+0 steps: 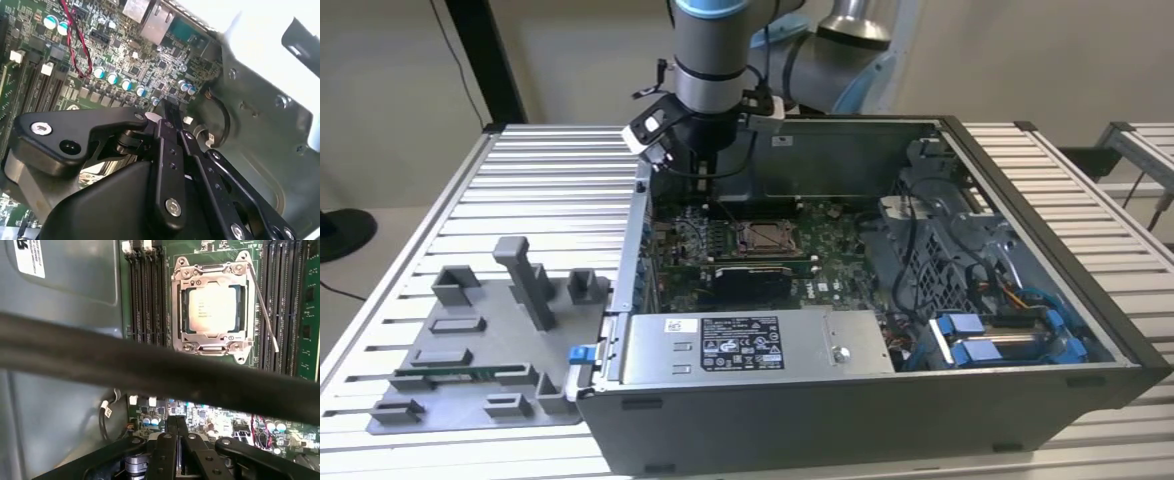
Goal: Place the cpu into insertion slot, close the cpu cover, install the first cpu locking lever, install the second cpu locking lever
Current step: 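Close the cpu cover, then install the first cpu locking lever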
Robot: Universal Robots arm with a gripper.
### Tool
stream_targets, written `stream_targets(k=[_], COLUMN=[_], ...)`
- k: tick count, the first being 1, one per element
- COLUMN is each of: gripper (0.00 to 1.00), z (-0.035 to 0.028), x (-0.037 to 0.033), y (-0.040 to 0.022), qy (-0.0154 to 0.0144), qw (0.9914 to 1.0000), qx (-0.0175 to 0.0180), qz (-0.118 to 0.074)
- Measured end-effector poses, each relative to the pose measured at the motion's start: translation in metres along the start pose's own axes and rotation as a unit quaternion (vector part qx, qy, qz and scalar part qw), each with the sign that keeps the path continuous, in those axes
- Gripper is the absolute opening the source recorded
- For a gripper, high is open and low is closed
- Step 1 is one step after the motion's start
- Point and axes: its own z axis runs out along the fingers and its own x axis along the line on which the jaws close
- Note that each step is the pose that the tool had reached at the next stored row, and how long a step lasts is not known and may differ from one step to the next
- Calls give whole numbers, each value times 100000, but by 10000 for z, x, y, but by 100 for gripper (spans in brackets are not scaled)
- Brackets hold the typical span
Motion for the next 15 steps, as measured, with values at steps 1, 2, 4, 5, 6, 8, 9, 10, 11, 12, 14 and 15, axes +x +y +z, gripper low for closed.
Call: stream_targets(k=[1, 2, 4, 5, 6, 8, 9, 10, 11, 12, 14, 15], gripper=[0, 0, 0, 0, 0, 0, 0, 0, 0, 0, 0, 0], z=[-3, -7, -18, -24, -31, -39, -42, -46, -50, -54, -61, -64], x=[1, 3, 6, 8, 10, 15, 17, 19, 20, 22, 26, 28], y=[12, 32, 72, 94, 118, 173, 202, 234, 266, 300, 371, 407], qy=[214, 516, 1207, 1546, 1859, 2440, 2693, 2929, 3145, 3335, 3667, 3802], qw=[100000, 99998, 99991, 99985, 99979, 99964, 99957, 99949, 99941, 99933, 99918, 99911], qx=[150, 325, 609, 735, 866, 1080, 1185, 1295, 1395, 1500, 1704, 1804], qz=[8, 16, 4, -5, -11, -24, -28, -32, -31, -25, -20, -9])
